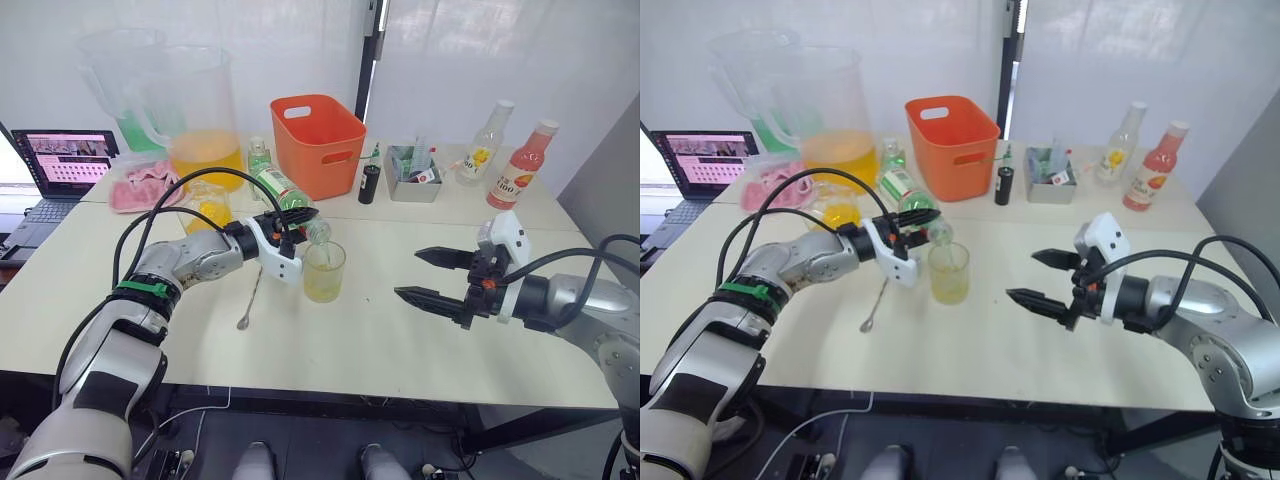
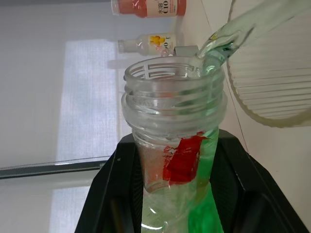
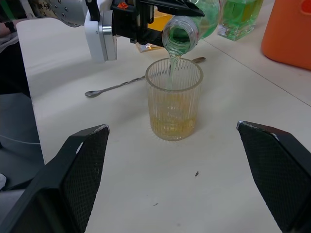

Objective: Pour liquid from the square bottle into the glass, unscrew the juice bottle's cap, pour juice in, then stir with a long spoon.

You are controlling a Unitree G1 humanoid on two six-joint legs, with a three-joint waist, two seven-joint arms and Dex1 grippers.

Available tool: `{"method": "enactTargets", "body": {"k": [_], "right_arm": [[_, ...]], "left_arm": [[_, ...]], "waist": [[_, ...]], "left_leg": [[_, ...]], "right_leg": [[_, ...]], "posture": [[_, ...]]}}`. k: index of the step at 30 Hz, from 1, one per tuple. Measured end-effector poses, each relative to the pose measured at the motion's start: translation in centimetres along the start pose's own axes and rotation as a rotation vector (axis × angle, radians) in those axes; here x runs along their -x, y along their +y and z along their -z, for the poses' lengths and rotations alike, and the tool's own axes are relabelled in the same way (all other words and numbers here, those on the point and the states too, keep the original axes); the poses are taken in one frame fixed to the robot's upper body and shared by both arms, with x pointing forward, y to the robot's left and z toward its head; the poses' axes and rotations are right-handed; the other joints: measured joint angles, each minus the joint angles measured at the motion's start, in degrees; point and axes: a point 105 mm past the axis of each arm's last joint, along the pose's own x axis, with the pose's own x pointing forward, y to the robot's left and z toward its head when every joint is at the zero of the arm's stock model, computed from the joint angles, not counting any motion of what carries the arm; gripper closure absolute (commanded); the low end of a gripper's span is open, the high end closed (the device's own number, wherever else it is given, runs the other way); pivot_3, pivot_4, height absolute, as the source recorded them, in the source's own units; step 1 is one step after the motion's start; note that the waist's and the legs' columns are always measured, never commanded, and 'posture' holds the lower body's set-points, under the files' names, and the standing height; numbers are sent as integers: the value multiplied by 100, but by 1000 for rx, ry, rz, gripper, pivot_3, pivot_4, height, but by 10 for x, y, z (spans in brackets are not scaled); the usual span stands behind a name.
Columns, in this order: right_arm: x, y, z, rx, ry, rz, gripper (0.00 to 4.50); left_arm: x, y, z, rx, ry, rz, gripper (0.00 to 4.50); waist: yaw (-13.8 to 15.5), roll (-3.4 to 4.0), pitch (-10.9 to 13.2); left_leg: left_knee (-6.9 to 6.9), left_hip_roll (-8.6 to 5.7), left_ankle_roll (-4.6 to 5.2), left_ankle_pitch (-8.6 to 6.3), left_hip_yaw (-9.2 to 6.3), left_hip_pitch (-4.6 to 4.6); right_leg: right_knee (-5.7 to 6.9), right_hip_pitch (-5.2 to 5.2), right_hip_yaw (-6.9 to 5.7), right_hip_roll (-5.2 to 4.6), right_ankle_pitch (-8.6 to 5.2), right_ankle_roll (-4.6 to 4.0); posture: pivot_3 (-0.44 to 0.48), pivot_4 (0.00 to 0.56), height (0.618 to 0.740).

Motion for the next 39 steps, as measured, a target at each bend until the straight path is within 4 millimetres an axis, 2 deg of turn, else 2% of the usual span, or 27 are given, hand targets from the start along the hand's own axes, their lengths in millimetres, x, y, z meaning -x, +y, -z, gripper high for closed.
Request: {"method": "enactTargets", "body": {"k": [9,14,17,23,27,31,35,39], "right_arm": [[-1,1,-1,4,-1,-9,46],[-1,2,-1,5,-1,-11,46],[-3,3,0,-1,2,-15,46],[-6,3,-4,4,-11,-27,46],[-8,0,-8,-1,-18,-42,46],[-15,1,-11,-9,-23,-98,46],[-22,-1,-14,-23,-29,-142,46],[-29,1,-12,-46,-26,-199,46]], "left_arm": [[-1,1,3,66,28,0,3092],[-3,7,7,290,62,-77,3092],[-1,11,14,414,96,-110,3092],[9,32,35,748,185,-254,3092],[22,49,49,952,232,-337,3092],[44,63,49,1110,230,-358,3092],[73,56,42,1240,260,-301,3092],[110,49,48,1398,336,-338,3092]], "waist": [[-1,0,0],[-2,0,0],[-18,0,0],[-25,0,0],[-31,0,0],[-83,0,0],[-171,1,0],[-212,1,0]], "left_leg": [[0,0,0,0,0,0],[1,0,0,0,0,0],[0,0,0,1,-1,2],[2,1,1,1,-3,2],[2,0,1,1,-5,2],[0,1,2,1,-7,6],[1,1,2,2,-10,8],[1,2,4,3,-14,9]], "right_leg": [[2,0,0,0,0,0],[4,0,0,0,0,-1],[7,0,1,0,0,-1],[11,1,1,1,0,-1],[10,1,1,2,0,-1],[12,2,1,4,-1,-3],[15,5,0,4,-1,-4],[16,4,-2,6,-1,-4]], "posture": [[0,150,722],[0,150,722],[0,150,722],[0,150,722],[0,150,722],[0,150,722],[0,150,722],[0,150,722]]}}
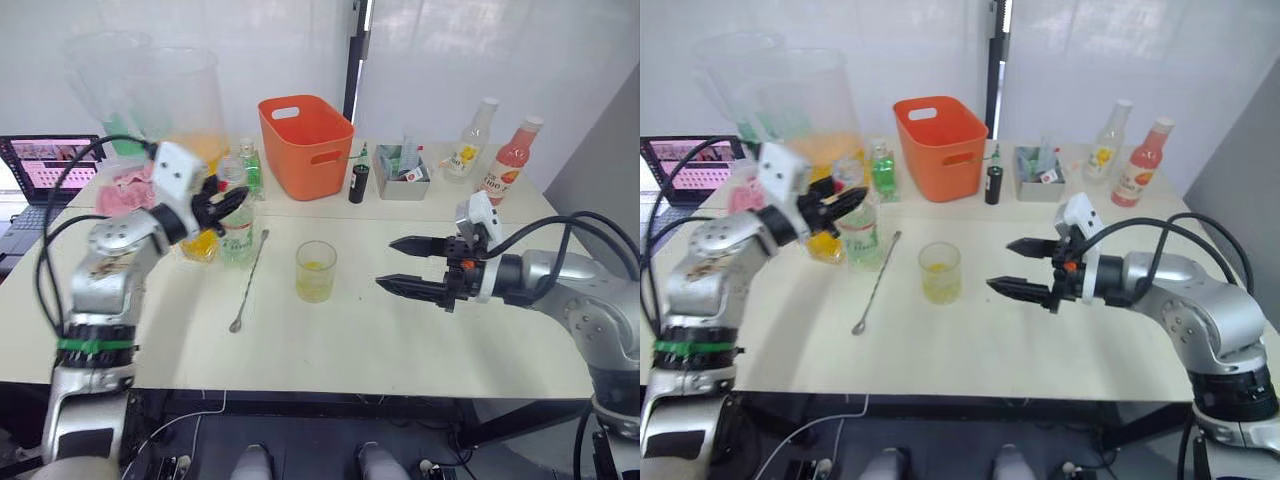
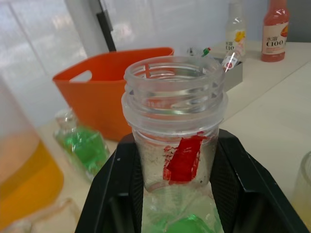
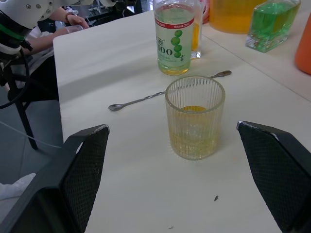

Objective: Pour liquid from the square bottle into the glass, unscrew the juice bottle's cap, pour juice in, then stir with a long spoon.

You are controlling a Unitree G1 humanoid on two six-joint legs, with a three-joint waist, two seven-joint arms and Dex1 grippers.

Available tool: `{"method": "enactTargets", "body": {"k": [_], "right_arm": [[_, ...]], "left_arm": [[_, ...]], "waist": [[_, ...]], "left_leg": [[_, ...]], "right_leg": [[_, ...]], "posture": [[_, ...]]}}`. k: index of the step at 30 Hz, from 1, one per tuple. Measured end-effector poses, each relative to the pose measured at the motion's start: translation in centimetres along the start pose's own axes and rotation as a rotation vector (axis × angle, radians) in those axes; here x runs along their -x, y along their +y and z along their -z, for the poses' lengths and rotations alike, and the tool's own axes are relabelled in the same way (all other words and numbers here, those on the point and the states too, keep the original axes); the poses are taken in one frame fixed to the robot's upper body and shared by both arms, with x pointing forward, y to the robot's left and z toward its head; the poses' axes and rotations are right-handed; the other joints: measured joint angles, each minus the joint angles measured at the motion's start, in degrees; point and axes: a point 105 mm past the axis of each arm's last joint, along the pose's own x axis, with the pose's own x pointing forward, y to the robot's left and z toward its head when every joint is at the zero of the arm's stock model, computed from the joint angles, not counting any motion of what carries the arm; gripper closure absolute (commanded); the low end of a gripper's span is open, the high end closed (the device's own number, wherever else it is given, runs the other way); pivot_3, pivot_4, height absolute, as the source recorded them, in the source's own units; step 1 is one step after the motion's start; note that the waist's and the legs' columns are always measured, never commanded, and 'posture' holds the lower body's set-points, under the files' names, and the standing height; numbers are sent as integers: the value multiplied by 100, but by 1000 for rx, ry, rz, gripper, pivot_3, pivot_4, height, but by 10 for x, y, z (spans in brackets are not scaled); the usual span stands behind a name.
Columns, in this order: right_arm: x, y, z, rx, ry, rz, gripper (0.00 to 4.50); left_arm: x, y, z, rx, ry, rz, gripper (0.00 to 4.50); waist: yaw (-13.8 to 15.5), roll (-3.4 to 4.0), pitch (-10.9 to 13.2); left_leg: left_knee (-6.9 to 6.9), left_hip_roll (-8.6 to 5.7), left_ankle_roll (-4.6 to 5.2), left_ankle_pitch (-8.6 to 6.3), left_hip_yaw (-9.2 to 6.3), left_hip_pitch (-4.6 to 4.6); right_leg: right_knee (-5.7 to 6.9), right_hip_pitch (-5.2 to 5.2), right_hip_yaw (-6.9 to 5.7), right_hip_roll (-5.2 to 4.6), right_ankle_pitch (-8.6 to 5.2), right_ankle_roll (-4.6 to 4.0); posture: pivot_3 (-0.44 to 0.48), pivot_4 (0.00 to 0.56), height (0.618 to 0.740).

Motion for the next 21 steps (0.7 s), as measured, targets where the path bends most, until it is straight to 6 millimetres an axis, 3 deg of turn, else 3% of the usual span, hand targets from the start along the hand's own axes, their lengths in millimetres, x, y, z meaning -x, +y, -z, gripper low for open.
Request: {"method": "enactTargets", "body": {"k": [6,13,18,21], "right_arm": [[-10,-4,-11,7,-23,-86,46],[-16,5,-13,6,-31,-215,46],[-19,7,-17,29,-51,-217,46],[-18,7,-22,77,-71,-170,46]], "left_arm": [[52,24,3,130,44,-102,3092],[105,62,5,170,92,-199,3092],[123,96,13,204,44,-332,3092],[121,116,22,237,22,-420,3092]], "waist": [[-44,0,0],[-36,-1,0],[28,-1,0],[76,-4,-2]], "left_leg": [[-1,0,0,0,-1,1],[-4,2,-1,-1,-2,1],[-3,2,-2,-1,-1,1],[-3,2,-3,-1,-1,-1]], "right_leg": [[0,1,-6,-2,-3,-6],[-1,-5,-10,-2,-26,-48],[-2,-3,-12,-4,-27,-52],[-2,-4,-18,-3,-27,-52]], "posture": [[0,150,722],[0,150,722],[0,150,722],[0,150,722]]}}
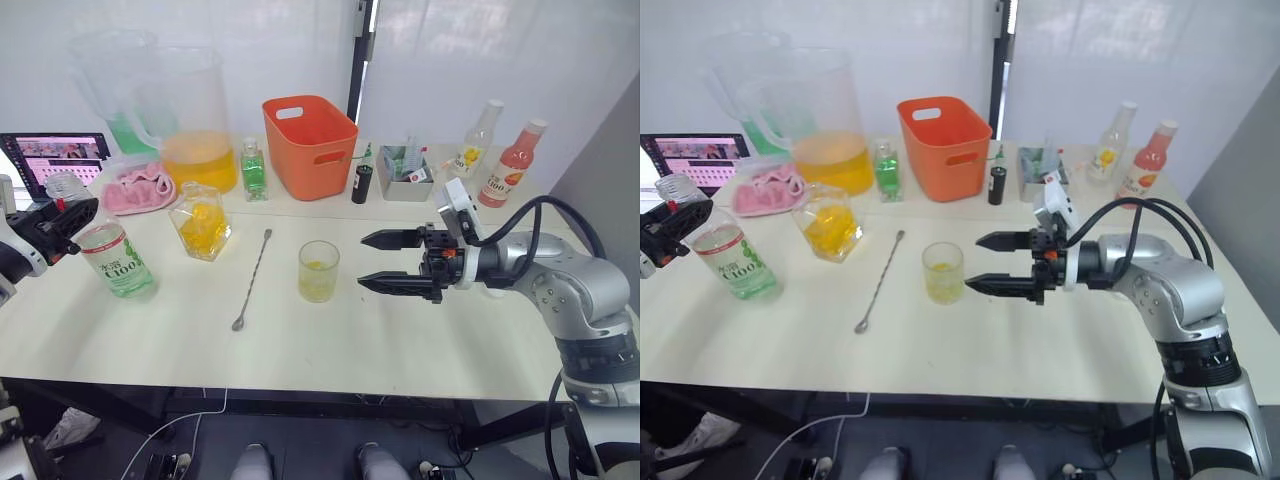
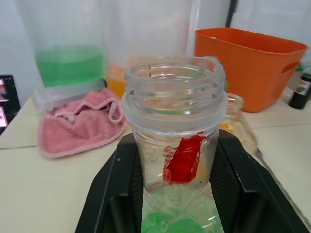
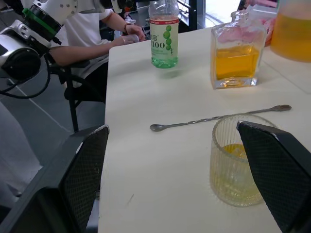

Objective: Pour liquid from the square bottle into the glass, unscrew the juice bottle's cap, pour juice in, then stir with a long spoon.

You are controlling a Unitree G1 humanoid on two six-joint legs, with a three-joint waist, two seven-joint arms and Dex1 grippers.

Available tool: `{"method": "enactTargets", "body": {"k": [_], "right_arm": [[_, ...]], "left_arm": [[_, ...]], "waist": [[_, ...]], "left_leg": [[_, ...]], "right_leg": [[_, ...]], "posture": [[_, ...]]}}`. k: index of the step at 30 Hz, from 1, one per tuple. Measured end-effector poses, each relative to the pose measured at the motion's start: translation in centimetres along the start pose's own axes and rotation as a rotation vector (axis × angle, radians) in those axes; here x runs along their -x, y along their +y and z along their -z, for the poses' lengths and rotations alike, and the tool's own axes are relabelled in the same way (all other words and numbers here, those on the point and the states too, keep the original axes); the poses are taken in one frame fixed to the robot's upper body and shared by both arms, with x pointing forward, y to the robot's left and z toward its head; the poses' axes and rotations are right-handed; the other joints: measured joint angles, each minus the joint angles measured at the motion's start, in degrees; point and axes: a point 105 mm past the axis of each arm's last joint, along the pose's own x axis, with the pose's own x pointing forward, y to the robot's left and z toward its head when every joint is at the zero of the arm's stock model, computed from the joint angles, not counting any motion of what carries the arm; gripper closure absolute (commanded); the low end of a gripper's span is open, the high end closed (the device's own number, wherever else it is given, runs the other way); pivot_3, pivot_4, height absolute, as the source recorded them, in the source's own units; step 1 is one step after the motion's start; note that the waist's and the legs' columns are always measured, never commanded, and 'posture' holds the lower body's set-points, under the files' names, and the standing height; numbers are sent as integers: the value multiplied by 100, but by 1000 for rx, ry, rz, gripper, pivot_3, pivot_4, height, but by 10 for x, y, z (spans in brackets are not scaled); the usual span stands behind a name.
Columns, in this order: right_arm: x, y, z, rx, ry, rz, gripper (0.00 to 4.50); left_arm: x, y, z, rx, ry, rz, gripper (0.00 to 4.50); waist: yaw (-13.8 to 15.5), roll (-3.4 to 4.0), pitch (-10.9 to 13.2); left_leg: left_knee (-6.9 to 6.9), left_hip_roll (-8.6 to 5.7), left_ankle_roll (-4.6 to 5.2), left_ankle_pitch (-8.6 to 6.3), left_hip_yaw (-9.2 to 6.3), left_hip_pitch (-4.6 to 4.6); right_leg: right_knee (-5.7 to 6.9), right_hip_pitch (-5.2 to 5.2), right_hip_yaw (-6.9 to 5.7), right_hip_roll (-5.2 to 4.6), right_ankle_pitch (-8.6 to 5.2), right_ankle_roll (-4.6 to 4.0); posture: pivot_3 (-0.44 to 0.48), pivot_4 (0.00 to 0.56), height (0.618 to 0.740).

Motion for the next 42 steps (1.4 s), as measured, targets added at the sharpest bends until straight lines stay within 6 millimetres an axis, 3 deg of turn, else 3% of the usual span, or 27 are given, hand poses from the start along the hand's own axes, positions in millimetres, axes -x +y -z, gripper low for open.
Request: {"method": "enactTargets", "body": {"k": [3,9,16,22,31,33,39,42], "right_arm": [[3,-1,-6,40,-15,61,46],[12,2,-1,55,-11,166,46],[23,9,8,40,8,253,46],[35,13,10,35,26,299,46],[38,14,10,43,44,324,46],[39,14,9,45,44,324,0],[37,14,6,50,35,322,0],[36,13,7,45,38,318,0]], "left_arm": [[-15,5,1,14,-31,-35,3092],[-53,-2,16,19,-7,-35,3092],[-79,-3,19,-24,19,-58,3092],[-92,-10,20,-52,22,-61,3092],[-94,-11,21,-79,24,-59,3092],[-93,-11,21,-73,21,-54,2108],[-93,-13,22,-63,22,-36,97],[-92,-13,24,-59,26,-29,40]], "waist": [[35,-5,-3],[119,-7,-4],[115,-8,-5],[120,-8,-5],[119,-8,-5],[119,-8,-5],[118,-8,-5],[118,-8,-5]], "left_leg": [[0,0,-1,1,1,-1],[-3,0,-2,1,1,-2],[-5,0,-2,2,1,-3],[-4,0,-3,2,1,-3],[-2,0,-4,2,1,-1],[-3,0,-4,2,1,-1],[-2,0,-4,3,1,-2],[-3,0,-4,3,1,-2]], "right_leg": [[-2,2,1,0,4,6],[-1,0,0,1,12,18],[-1,-2,-1,1,16,28],[-1,0,0,0,18,31],[1,1,0,0,16,28],[1,1,0,0,14,25],[0,1,0,0,15,26],[0,1,0,0,16,29]], "posture": [[0,150,722],[0,150,722],[0,150,722],[0,150,722],[0,150,722],[0,150,722],[0,150,722],[0,150,722]]}}
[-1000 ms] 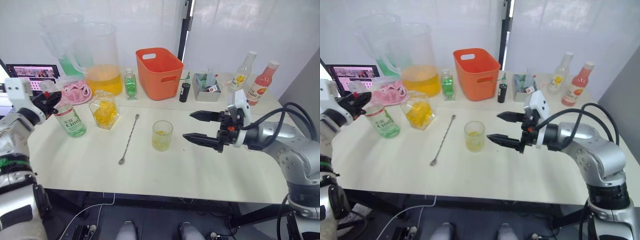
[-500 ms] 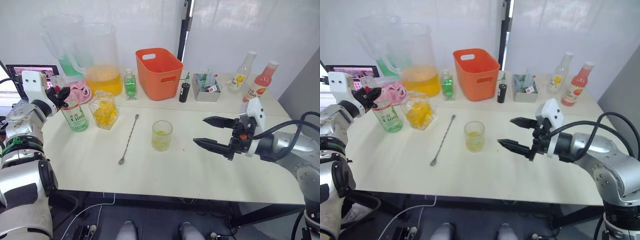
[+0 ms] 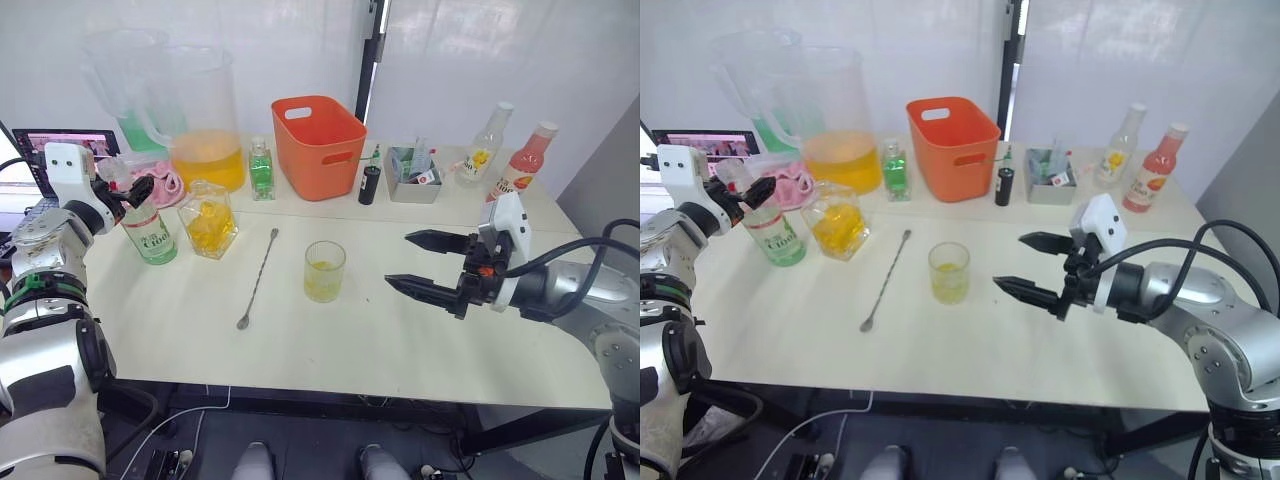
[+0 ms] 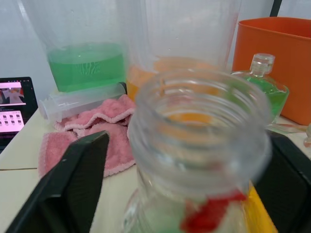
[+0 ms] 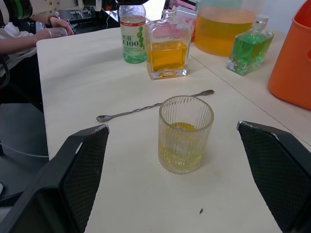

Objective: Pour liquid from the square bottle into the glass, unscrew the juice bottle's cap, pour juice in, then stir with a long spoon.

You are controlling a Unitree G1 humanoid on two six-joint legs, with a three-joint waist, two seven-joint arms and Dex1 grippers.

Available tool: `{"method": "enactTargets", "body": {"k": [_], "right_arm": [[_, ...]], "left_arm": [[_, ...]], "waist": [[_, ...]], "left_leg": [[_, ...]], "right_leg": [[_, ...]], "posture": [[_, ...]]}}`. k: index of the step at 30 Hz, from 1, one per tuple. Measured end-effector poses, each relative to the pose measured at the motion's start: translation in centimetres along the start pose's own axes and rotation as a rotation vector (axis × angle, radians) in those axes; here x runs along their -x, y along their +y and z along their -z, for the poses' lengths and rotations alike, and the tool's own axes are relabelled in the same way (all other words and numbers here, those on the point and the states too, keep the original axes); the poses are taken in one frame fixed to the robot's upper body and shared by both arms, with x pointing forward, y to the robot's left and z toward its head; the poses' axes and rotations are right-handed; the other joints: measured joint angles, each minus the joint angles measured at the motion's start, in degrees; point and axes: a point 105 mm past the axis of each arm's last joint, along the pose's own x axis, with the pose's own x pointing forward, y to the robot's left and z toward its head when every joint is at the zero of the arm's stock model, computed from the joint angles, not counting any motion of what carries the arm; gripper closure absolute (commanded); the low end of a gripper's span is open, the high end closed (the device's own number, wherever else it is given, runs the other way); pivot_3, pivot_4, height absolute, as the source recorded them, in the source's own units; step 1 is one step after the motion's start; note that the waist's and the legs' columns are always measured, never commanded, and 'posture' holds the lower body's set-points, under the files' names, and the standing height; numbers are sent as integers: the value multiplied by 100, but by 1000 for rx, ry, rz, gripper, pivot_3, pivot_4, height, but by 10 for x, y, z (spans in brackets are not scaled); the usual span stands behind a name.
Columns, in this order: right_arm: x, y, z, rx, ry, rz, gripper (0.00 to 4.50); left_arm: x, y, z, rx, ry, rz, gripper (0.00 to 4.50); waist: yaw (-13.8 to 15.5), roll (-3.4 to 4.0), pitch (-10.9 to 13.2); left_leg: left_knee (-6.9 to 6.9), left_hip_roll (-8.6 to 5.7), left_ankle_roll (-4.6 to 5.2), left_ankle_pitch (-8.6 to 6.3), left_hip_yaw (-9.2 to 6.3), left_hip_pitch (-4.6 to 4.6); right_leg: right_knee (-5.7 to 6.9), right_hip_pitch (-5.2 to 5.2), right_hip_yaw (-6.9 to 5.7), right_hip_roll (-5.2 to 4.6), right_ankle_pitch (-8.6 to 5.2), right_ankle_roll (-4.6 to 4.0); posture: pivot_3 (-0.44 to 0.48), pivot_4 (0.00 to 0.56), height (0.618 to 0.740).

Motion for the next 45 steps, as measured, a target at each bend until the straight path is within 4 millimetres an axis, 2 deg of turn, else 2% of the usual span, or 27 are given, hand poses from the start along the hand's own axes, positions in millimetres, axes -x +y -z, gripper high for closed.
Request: {"method": "enactTargets", "body": {"k": [14,22,26,37,41,45], "right_arm": [[-7,-2,1,-12,10,-24,0],[-12,-3,-1,-21,11,-61,0],[-17,-4,-5,-13,12,-90,0],[-27,-7,-2,-38,24,-156,0],[-24,-8,3,-31,27,-165,0],[-15,-11,18,-49,43,-133,0]], "left_arm": [[13,5,-1,50,-66,38,40],[39,18,-6,28,-148,62,40],[61,23,1,15,-152,86,40],[126,-2,14,-67,-107,237,40],[143,-30,22,-32,-18,389,40],[153,-58,36,-20,126,540,40]], "waist": [[-8,0,0],[-32,0,0],[-58,0,0],[-119,1,0],[-139,0,0],[-143,1,0]], "left_leg": [[-1,1,0,0,0,0],[-3,2,0,0,0,0],[-4,4,0,0,1,1],[-5,7,-2,-1,3,1],[-5,9,-12,-8,4,2],[-5,8,-22,-14,6,2]], "right_leg": [[1,-1,0,0,0,-1],[0,-1,0,-1,-3,-7],[1,-2,0,0,-10,-22],[-5,-2,-2,-3,-10,-45],[-8,-4,-1,-4,-14,-44],[-8,-7,1,-5,-16,-46]], "posture": [[0,150,722],[0,150,722],[0,150,722],[0,150,722],[0,150,722],[0,150,722]]}}
